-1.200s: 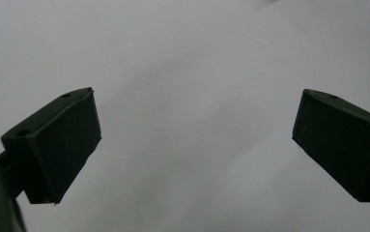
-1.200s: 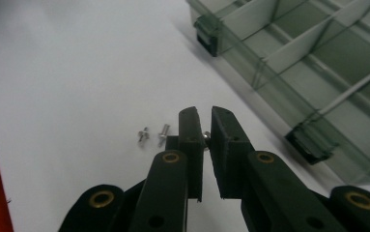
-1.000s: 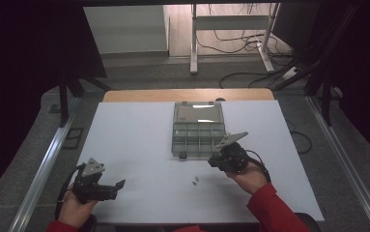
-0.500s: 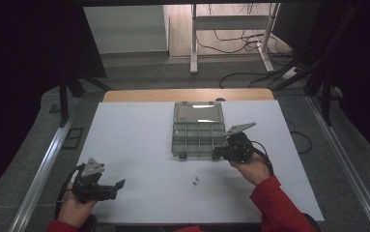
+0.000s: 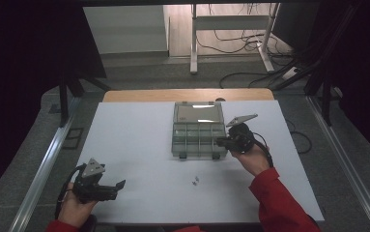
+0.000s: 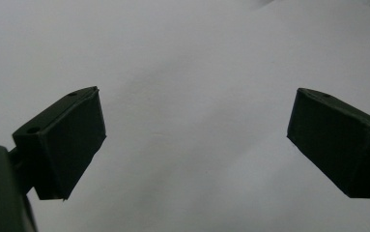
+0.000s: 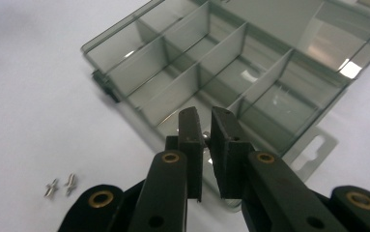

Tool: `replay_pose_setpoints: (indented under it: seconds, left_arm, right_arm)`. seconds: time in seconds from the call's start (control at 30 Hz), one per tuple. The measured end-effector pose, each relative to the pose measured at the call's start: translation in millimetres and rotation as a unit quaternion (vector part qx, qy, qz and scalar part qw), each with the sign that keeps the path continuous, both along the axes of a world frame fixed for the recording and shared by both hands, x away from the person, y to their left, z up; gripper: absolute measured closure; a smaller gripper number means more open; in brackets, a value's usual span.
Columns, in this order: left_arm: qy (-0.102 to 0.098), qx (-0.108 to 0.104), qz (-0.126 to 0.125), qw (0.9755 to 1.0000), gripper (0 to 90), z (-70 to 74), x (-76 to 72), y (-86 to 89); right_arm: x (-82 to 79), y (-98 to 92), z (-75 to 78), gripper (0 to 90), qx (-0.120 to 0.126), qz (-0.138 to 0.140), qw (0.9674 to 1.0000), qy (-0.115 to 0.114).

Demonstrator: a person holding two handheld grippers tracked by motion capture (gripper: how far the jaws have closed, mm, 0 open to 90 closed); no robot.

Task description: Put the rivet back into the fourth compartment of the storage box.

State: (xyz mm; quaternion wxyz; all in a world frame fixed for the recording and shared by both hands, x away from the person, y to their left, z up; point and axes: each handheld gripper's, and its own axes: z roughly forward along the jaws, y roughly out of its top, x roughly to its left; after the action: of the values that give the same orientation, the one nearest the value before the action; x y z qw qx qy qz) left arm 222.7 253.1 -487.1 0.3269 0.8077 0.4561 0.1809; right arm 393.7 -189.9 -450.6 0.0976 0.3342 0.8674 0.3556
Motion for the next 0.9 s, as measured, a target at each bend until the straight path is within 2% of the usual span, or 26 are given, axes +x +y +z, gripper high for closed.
replay_pose_setpoints:
  seconds: [0.37,0.6,0.9]
  left_arm:
    - [0.001,-0.003,-0.002,1.0,7.6,-0.2,0.3,0.2]
    - [0.002,-0.005,-0.003,1.0,7.9,-0.3,0.6,0.6]
    - [0.002,-0.005,-0.001,1.0,7.3,-0.1,0.6,1.0]
  right_arm:
    - [29.9,-2.8,-1.6,82.6,-0.006,-0.029,0.9995,-0.013]
    - [44.0,-0.7,-6.4,82.5,-0.012,-0.041,0.999,-0.012]
    - [60.3,2.6,-20.7,82.4,-0.029,-0.055,0.9981,-0.003]
